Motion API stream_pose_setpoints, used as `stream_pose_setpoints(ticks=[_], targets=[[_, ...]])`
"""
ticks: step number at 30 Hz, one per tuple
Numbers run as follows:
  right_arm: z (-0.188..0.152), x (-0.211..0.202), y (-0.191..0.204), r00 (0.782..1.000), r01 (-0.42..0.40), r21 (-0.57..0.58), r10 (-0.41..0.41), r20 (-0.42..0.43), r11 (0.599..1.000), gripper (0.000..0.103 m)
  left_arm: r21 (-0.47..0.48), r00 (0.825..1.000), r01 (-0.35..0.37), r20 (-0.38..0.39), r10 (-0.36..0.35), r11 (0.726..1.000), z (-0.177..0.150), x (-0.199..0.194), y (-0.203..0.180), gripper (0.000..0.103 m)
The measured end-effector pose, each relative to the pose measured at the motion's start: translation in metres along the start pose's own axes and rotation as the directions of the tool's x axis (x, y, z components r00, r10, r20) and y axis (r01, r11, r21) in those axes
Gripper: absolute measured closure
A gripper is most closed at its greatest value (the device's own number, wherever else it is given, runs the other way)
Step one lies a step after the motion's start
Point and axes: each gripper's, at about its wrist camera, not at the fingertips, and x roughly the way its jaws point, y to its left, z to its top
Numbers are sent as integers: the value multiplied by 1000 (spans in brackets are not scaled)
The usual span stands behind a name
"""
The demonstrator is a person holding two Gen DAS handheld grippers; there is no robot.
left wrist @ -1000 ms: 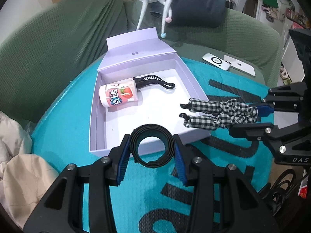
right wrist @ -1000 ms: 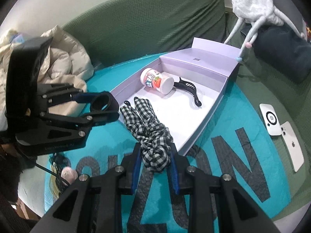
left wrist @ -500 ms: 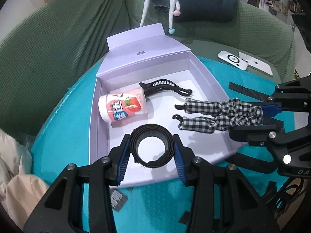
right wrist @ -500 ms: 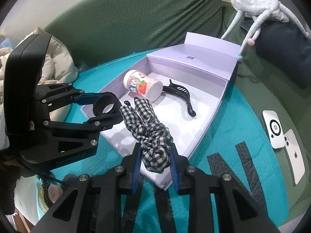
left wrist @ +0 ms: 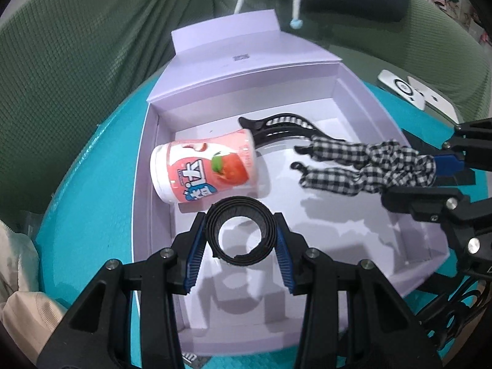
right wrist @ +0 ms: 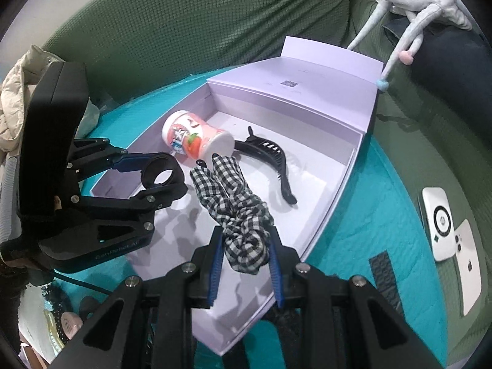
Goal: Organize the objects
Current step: 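Lower the ring and scrunchie with both grippers into the white box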
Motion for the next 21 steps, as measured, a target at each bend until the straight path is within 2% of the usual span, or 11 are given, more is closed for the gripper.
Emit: stream_pose_setpoints(ticks=[12, 21], targets=[[16, 27, -4, 998, 19, -23, -21, -54, 1000, 76, -3, 999, -33, -26, 33, 999, 13, 21, 12, 63], [22, 37, -10, 997, 55, -5, -56, -59, 998, 76, -18, 999, -43, -27, 42, 999, 18, 30, 21, 63]])
